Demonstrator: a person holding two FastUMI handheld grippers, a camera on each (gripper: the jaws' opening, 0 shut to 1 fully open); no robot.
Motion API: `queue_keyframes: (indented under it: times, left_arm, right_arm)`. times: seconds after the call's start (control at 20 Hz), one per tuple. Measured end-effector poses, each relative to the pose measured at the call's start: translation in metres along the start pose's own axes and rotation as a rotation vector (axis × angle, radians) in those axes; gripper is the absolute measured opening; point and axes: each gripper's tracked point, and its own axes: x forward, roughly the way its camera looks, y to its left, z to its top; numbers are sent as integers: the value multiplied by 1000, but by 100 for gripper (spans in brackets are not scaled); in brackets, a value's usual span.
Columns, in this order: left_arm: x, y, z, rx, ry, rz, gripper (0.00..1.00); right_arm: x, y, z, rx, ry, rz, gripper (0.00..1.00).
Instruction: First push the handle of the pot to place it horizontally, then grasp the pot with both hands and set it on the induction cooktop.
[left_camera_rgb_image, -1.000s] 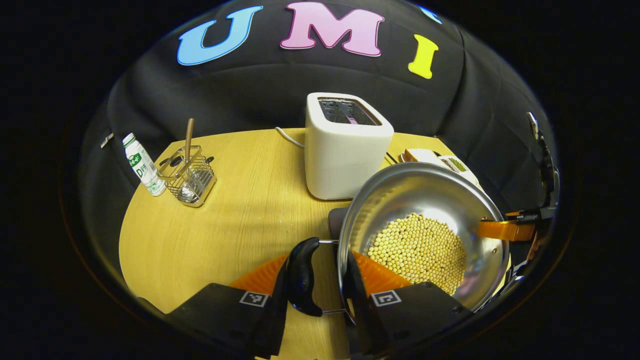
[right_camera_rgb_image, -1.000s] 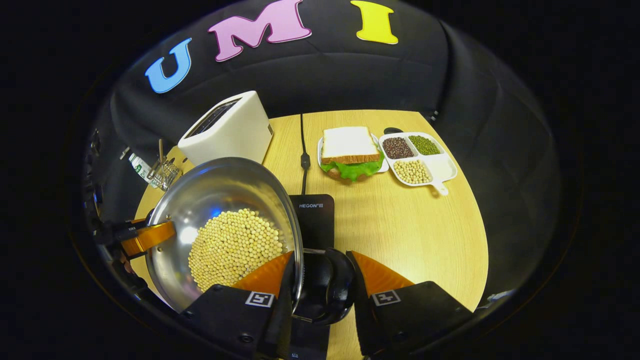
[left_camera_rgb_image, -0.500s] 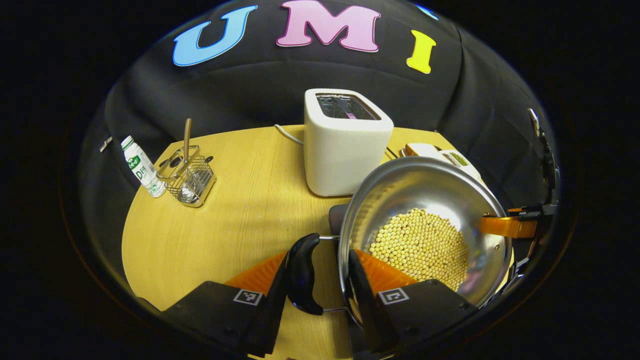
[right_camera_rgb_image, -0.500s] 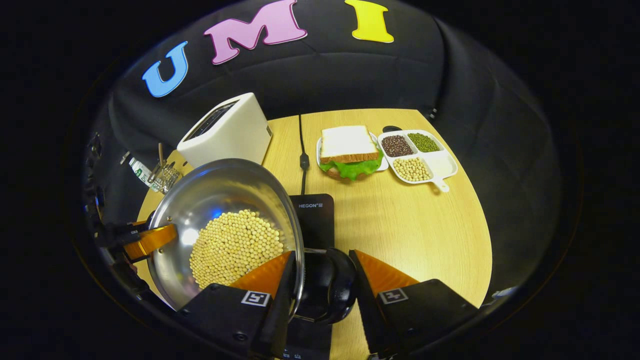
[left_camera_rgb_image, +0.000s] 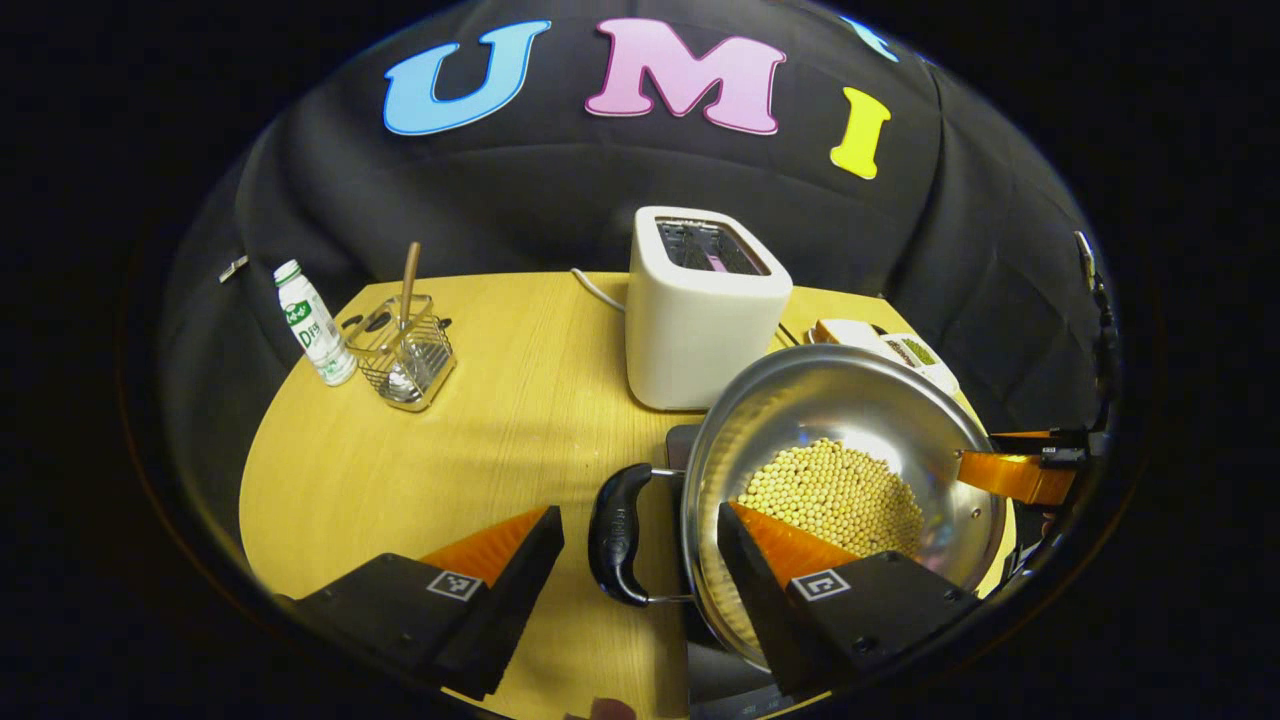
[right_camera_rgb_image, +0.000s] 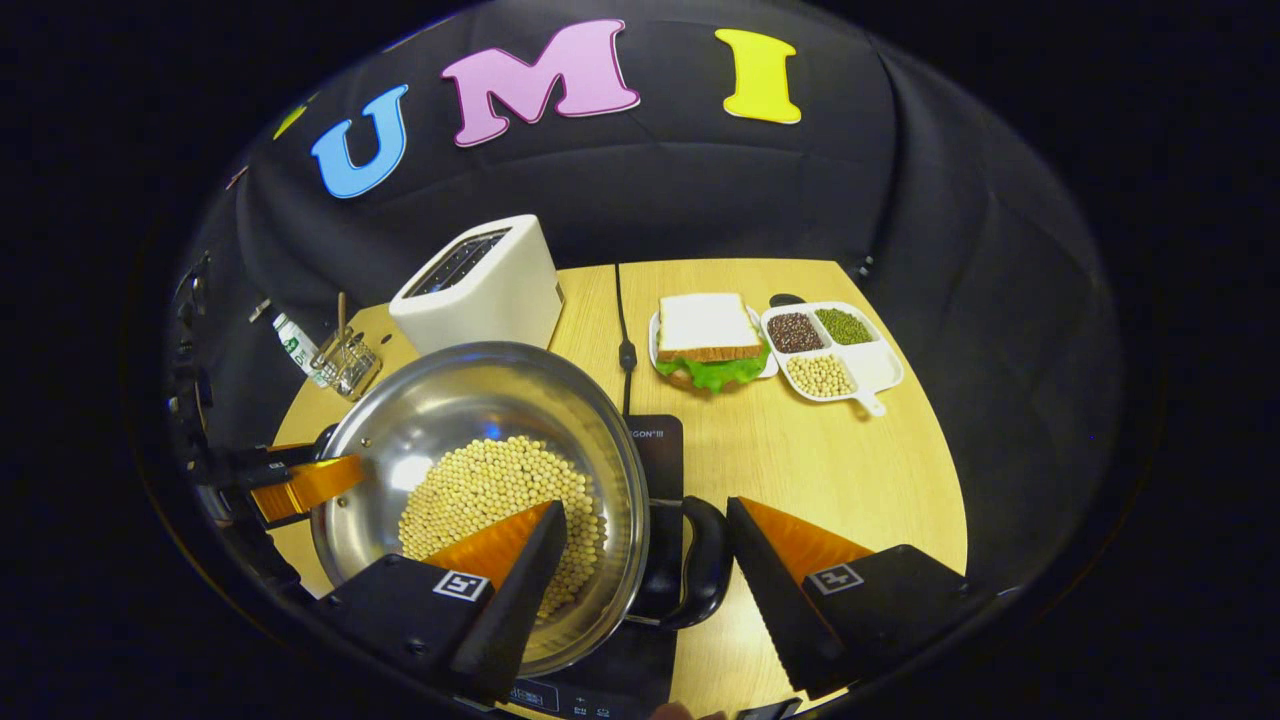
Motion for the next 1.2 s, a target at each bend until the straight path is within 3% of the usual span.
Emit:
queue_keyframes:
  times: [0.4,1.2]
  left_arm:
    - [-73,-4,46,86,-195,1,96]
    - [-213,23,72,-7,-470,5,96]
  right_arm:
    - [-71,6,39,27,-199,-48,99]
    - [-208,44,79,-46,-554,-91,99]
